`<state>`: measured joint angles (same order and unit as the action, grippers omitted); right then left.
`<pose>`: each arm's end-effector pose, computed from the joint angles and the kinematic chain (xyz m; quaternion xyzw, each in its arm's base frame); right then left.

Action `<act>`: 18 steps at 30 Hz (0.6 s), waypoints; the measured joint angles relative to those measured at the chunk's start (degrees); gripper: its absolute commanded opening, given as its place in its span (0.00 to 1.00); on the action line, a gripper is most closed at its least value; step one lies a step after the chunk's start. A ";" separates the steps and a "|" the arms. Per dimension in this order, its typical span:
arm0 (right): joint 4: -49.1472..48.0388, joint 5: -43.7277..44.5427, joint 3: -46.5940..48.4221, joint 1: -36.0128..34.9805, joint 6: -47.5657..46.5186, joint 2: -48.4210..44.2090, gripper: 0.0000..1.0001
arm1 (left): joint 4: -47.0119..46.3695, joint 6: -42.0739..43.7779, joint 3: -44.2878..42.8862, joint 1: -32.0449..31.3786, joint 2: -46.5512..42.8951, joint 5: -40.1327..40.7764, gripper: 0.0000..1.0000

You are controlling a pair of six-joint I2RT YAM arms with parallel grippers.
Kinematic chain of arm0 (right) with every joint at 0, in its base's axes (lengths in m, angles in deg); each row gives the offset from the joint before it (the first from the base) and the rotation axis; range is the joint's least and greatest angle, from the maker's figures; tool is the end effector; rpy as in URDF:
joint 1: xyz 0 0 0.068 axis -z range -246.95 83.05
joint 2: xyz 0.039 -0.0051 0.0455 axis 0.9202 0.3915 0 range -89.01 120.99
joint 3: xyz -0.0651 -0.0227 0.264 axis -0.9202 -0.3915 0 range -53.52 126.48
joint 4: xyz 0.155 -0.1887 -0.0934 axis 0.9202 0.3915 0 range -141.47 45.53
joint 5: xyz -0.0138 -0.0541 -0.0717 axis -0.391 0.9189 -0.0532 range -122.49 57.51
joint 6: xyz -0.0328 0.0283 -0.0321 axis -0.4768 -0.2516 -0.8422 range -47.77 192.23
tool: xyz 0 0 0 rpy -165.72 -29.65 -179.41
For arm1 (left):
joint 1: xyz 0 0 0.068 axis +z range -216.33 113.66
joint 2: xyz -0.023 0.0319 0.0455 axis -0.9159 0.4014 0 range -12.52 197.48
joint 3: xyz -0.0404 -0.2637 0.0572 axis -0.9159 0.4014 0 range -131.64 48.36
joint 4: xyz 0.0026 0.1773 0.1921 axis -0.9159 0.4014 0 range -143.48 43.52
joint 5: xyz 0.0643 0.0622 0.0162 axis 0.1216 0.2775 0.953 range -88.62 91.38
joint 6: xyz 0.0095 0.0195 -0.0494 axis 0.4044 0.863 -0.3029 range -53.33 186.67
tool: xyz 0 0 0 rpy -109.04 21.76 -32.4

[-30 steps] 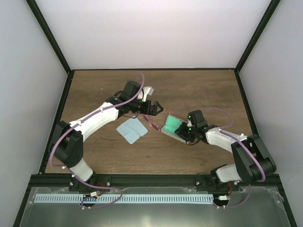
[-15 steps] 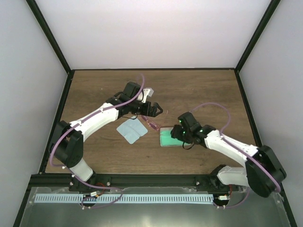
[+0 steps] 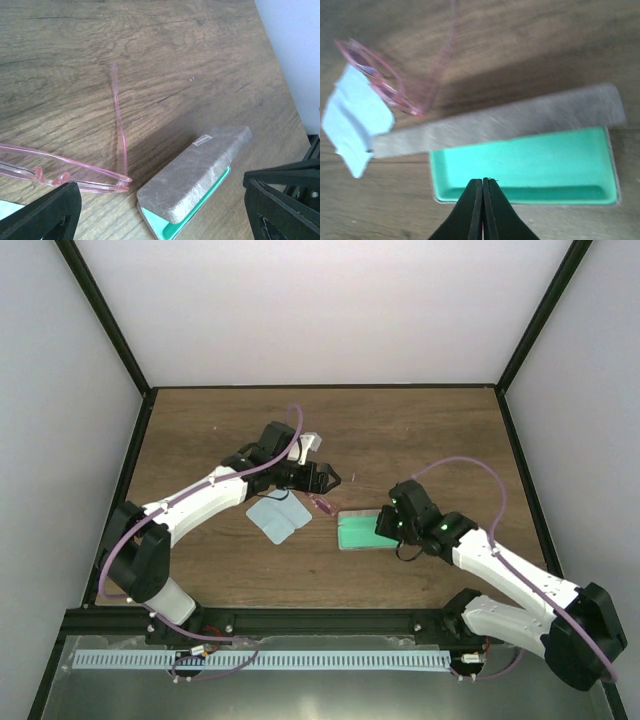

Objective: Organize the sunglasses
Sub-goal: Adjust the sunglasses case at the center of the board.

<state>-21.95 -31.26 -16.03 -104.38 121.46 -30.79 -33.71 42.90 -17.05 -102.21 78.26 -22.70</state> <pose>0.1603 0.1217 0.2231 0.1003 0.9350 0.2259 0.2543 0.2716 -0.2145 0.2513 0.1745 0.8906 -0.3528 0.2279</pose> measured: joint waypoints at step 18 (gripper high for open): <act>-17.40 -1.40 -12.33 -1.55 -0.07 11.21 0.01 | 1.01 -2.78 -0.26 0.00 0.46 4.55 0.92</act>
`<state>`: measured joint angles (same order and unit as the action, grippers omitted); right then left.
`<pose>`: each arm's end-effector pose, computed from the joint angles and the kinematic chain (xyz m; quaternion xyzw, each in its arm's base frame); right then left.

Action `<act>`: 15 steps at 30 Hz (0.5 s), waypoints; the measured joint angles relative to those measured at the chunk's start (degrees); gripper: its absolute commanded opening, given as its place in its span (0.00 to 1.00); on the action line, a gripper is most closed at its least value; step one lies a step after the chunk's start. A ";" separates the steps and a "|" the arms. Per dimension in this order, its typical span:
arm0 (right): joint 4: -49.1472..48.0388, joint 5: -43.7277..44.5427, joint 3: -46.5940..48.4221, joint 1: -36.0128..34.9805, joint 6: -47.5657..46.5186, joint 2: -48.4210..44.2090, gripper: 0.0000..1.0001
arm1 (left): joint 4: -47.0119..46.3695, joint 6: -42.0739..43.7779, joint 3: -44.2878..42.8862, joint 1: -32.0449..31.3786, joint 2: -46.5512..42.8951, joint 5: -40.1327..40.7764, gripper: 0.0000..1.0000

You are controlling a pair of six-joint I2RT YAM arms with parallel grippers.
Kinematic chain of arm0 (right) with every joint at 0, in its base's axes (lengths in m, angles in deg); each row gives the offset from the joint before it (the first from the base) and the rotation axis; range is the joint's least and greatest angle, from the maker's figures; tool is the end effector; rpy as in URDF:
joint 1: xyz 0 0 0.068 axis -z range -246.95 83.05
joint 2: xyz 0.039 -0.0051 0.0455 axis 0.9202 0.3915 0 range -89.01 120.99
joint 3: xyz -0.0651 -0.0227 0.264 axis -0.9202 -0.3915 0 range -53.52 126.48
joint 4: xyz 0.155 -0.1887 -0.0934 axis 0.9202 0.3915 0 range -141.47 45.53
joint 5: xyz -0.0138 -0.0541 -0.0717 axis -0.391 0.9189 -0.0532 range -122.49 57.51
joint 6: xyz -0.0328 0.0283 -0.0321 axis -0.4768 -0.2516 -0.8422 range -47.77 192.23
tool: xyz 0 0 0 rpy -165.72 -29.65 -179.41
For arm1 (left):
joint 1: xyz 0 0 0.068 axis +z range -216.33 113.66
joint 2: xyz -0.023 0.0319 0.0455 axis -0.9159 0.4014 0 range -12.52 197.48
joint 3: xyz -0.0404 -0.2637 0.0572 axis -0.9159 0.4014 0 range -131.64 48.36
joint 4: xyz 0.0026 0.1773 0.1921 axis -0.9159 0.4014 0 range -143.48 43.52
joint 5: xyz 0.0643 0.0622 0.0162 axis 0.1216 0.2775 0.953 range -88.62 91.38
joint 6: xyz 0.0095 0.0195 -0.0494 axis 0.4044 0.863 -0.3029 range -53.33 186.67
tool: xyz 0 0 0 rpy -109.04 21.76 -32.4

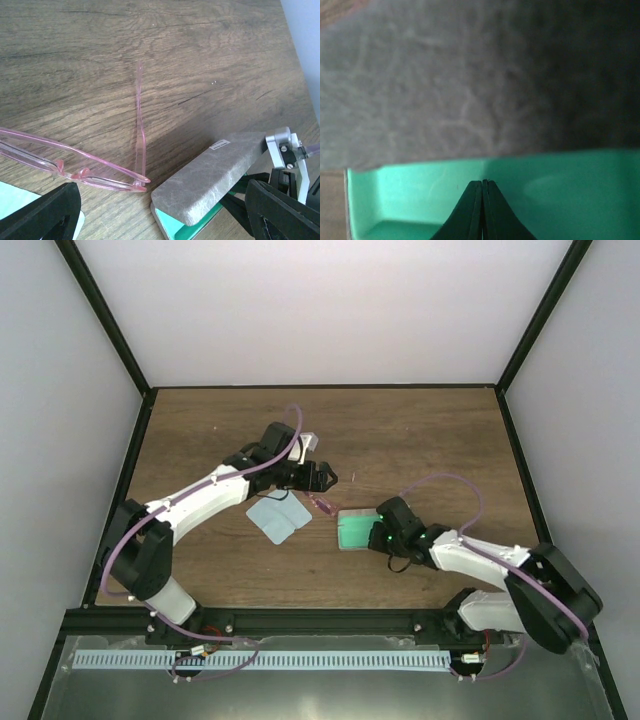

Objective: Organize the sunglasses
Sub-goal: Adjust the sunglasses case at the center of the board.

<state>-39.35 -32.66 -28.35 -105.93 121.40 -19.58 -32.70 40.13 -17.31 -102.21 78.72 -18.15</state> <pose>0.1594 0.1291 0.1415 0.0846 0.9535 0.2022 0.2069 0.2740 -0.2130 0.2481 0.1373 0.9067 -0.3244 0.2318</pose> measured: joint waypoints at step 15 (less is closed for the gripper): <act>-19.47 4.68 6.99 -0.33 4.07 18.95 0.01 | 4.50 2.64 -2.58 0.63 2.67 0.87 0.92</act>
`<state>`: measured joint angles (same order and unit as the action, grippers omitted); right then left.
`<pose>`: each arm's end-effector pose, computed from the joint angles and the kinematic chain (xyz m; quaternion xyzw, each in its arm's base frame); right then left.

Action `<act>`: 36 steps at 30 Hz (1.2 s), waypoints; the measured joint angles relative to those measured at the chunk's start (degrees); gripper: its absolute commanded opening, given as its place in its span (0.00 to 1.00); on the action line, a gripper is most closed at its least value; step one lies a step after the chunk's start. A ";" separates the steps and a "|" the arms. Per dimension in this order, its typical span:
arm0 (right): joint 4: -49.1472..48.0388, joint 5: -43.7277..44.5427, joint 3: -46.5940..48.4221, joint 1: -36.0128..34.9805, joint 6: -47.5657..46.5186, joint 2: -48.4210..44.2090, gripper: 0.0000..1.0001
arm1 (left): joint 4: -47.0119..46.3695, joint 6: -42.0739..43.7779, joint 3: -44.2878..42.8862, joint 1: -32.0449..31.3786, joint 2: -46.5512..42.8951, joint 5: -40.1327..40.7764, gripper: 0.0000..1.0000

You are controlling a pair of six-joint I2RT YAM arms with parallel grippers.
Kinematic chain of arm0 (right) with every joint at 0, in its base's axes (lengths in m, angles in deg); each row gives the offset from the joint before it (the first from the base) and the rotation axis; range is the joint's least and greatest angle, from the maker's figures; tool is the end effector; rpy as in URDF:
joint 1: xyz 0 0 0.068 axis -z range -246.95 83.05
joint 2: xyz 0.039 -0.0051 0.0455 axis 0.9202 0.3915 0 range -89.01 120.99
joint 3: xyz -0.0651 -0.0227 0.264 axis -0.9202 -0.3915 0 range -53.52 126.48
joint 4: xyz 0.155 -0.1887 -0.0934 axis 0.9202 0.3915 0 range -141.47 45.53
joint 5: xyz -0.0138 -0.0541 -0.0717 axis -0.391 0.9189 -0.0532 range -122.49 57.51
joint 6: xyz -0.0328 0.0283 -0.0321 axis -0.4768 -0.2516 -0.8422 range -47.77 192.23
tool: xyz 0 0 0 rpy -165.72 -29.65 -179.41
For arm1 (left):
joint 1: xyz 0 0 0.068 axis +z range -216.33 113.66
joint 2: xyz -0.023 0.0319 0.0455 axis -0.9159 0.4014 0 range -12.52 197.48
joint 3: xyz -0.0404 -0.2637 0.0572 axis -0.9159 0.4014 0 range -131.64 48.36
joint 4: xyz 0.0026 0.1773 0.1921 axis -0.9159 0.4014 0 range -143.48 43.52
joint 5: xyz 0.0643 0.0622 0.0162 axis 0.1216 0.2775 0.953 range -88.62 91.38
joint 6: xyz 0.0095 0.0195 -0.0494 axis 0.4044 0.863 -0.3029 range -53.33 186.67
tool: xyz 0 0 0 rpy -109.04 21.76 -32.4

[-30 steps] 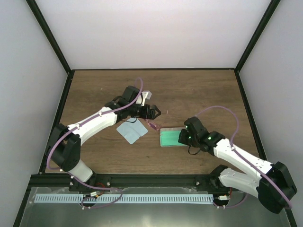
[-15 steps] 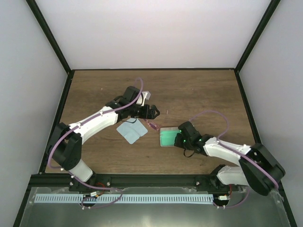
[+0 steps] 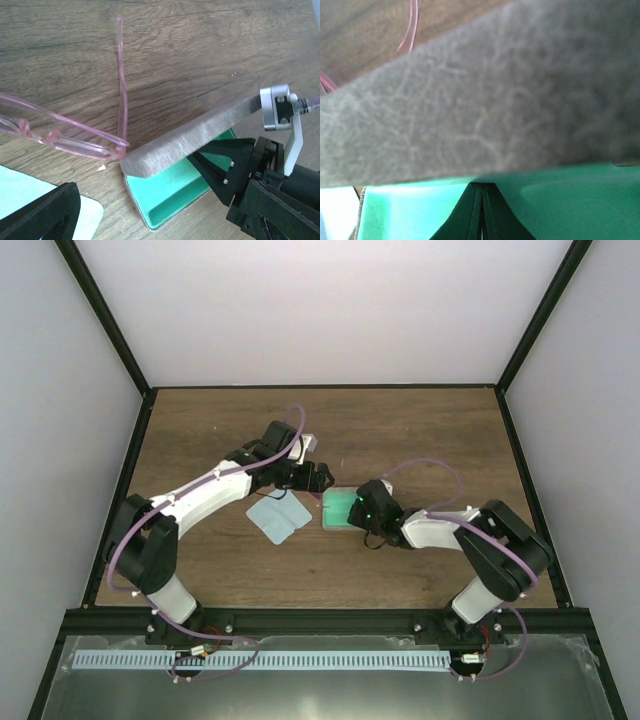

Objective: Organize the sunglasses
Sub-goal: Adjust the sunglasses case at the center of the board, then adjust the glasses cleaning cloth at the center of the board.

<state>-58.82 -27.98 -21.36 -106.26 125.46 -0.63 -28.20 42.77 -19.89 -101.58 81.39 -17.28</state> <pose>0.2111 0.1692 0.1247 0.1271 0.9270 0.2282 0.2693 0.2814 -0.2129 0.2413 0.1458 0.9201 -0.2956 0.2115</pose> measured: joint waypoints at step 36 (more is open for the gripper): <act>16.41 7.06 6.91 -3.67 -13.84 -17.44 0.09 | -0.02 -0.85 17.66 4.33 -7.91 3.39 0.48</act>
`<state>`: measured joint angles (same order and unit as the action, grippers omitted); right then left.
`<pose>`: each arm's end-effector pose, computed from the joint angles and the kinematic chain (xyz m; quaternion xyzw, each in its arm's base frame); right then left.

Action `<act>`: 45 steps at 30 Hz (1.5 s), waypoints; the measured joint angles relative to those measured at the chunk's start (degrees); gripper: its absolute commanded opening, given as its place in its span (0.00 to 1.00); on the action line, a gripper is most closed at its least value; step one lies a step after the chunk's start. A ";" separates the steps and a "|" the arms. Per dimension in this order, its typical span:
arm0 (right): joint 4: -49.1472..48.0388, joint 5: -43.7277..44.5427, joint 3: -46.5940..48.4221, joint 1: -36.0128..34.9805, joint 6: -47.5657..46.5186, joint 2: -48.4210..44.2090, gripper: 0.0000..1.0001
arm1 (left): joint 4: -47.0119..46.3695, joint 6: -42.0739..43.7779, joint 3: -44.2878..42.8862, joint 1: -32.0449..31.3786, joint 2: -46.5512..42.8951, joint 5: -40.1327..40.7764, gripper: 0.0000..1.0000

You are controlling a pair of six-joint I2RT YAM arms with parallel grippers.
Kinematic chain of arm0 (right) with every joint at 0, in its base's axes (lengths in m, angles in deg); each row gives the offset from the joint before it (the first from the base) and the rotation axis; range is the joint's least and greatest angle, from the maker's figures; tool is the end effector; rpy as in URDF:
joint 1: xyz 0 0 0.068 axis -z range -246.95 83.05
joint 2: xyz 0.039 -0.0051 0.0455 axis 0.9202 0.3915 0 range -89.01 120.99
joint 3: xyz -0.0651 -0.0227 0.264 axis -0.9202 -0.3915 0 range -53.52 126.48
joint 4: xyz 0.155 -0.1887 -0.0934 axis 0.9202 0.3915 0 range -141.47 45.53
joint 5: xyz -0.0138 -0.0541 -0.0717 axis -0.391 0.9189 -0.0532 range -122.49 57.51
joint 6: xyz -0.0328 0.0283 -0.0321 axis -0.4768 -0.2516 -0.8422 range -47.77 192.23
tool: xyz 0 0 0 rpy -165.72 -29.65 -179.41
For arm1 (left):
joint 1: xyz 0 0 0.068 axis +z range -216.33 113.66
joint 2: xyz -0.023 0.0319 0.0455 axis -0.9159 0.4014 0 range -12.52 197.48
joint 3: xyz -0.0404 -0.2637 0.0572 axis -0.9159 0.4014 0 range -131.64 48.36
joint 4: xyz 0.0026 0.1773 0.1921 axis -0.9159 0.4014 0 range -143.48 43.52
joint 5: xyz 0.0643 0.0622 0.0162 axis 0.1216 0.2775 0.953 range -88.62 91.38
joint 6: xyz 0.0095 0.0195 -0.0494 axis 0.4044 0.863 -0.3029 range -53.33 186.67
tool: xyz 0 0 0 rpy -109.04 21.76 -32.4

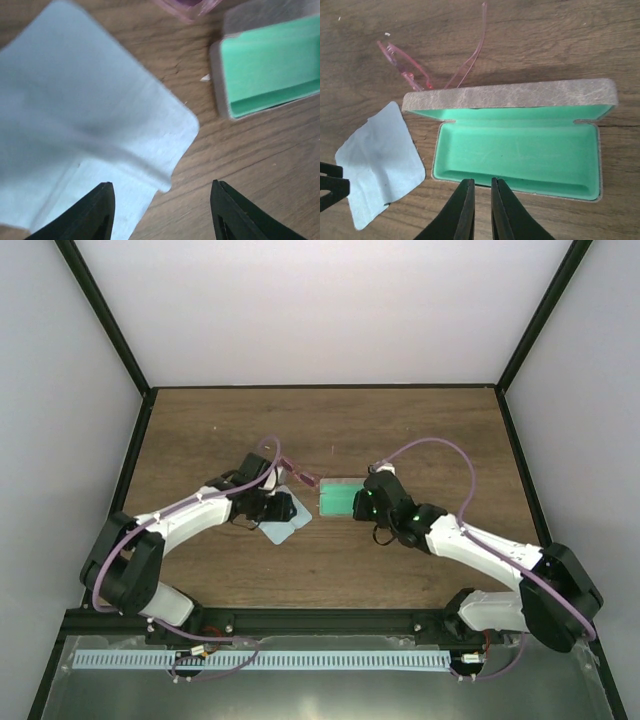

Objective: Organize the sunglasses
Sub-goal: Adjust the glasses cleaning cloth at the center of the board.

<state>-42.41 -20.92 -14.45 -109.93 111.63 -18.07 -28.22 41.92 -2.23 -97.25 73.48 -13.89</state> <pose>0.1919 0.1690 0.2134 0.0136 0.9059 0.2031 0.3713 0.2431 -0.1567 0.1894 0.0851 0.9557 -0.2307 0.1619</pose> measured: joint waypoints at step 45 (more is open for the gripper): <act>3.34 -17.59 9.79 -0.52 -4.57 10.21 0.09 | 6.03 -11.08 0.83 -15.39 -13.18 2.32 0.99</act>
<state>-39.06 -38.52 -4.66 -110.46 107.06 -7.86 -22.19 30.84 -1.40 -112.64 60.30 -11.57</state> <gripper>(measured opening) 0.082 0.875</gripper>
